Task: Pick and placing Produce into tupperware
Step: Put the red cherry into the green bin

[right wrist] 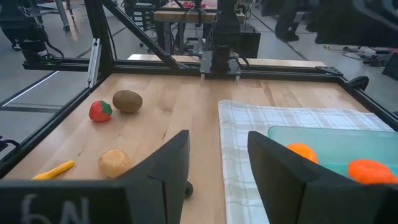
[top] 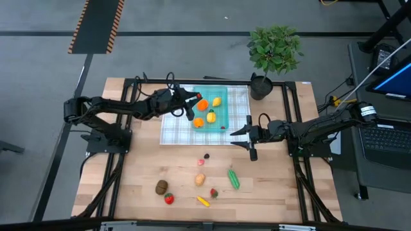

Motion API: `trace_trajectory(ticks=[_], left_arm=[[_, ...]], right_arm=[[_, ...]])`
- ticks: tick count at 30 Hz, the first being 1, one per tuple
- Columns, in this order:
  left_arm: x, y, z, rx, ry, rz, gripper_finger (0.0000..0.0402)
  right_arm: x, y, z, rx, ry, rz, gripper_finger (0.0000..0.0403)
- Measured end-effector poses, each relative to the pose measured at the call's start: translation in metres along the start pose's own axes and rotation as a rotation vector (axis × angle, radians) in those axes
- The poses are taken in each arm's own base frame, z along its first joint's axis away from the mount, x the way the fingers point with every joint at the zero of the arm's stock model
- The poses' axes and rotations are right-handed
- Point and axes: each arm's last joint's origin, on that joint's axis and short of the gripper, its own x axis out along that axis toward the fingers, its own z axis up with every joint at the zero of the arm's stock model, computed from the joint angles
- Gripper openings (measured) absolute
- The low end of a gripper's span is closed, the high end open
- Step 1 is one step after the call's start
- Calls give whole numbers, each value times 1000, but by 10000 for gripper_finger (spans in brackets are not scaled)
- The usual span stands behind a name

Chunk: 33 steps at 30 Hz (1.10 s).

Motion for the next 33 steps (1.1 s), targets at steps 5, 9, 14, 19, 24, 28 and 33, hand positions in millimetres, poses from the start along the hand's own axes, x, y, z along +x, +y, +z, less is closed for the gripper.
trace_trajectory(ticks=[5, 9, 14, 19, 24, 28, 33], left_arm=[[4, 6, 7, 2, 33, 17, 103], [6, 9, 10, 8, 71, 31, 95], [8, 12, 13, 4, 171, 47, 106], [15, 10, 7, -3, 293, 30, 101], [33, 6, -1, -20, 383, -17, 101], [53, 4, -11, -9, 516, -5, 105], [78, 1, -15, 27, 598, -7, 98]], right_arm=[[0, 0, 0, 0, 0, 0, 165], [0, 0, 0, 0, 0, 0, 165], [0, 0, 0, 0, 0, 0, 165], [0, 0, 0, 0, 0, 0, 165], [0, 0, -1, 0, 8, 0, 165], [0, 0, -1, -1, 12, 0, 165], [0, 0, -2, -2, 18, 0, 165]])
